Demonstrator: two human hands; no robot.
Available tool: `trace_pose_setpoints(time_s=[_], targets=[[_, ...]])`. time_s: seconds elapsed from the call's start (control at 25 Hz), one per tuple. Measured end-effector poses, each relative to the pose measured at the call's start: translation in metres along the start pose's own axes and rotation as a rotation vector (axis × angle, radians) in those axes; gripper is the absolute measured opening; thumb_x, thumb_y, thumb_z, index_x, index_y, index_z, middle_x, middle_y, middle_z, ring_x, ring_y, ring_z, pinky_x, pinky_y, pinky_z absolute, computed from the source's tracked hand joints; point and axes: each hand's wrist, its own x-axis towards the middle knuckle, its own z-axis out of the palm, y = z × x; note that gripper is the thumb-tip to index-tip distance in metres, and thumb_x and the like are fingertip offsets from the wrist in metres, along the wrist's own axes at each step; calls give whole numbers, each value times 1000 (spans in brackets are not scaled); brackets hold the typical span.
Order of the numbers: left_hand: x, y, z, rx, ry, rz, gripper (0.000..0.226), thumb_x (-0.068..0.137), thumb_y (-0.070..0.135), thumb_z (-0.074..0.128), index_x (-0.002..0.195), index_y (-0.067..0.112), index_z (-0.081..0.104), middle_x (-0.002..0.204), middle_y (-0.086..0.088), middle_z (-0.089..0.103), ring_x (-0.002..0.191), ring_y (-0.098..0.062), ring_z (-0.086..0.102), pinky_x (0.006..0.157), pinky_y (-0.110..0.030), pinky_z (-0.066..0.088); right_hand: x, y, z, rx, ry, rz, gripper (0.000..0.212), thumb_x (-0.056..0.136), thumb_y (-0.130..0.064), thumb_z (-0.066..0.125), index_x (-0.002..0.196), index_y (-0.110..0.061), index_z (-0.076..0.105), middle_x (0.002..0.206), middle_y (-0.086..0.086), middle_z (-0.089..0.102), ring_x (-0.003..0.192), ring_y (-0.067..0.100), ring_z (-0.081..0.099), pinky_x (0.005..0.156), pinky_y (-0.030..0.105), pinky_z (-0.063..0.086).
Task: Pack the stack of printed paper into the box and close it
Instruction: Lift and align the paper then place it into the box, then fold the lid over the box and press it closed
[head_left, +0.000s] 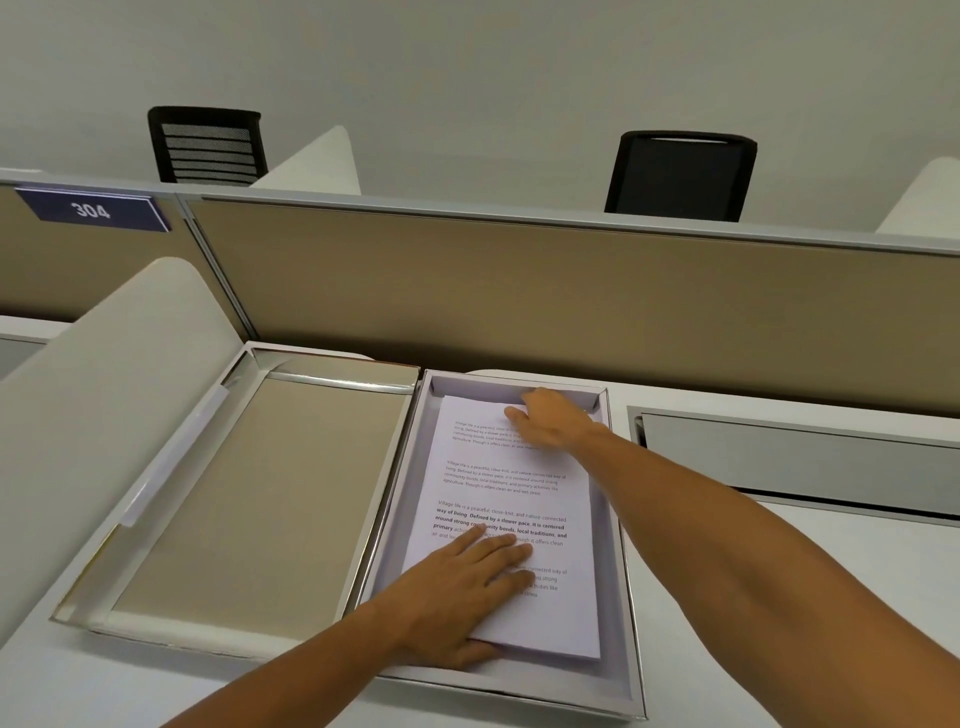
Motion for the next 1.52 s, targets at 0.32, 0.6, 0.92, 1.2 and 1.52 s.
trace_pose_setpoints(time_s=[0.32,0.6,0.92,1.2,1.52], targets=[[4,1,-12,-145,-1,-63,76,91,73,30,146,22,35,158,-5,33,147,-23,28,123,-47,16,-23,12,-14,85,122,-104,54,100,-38,46,149,-16,39,152,6,45,139,26,41,111,44,37],[25,8,-45,-465,257,-394,52,93,55,47,138,29,47,137,6,57,119,-10,55,103,-29,48,-47,-17,-18,112,115,-151,54,99,-37,50,148,-16,41,152,6,46,139,26,41,113,42,35],[-13,2,-72,-744,744,-888,24,93,24,65,115,16,68,103,8,69,87,-11,66,85,-25,56,-98,-59,2,401,98,-83,48,99,-36,53,144,-19,46,145,2,54,131,25,52,105,37,42],[-86,3,-68,-1192,785,-1340,38,95,25,61,130,15,51,111,-5,64,99,-25,65,88,-41,55,-162,-105,28,453,94,-150,51,98,-37,54,145,-24,43,151,0,47,137,23,45,110,38,38],[-149,13,-33,-809,981,-1636,25,91,9,59,115,1,62,109,-20,68,93,-33,64,86,-47,53,-200,-138,46,391,32,-244,52,98,-38,52,147,-27,39,156,-1,40,142,23,39,114,42,33]])
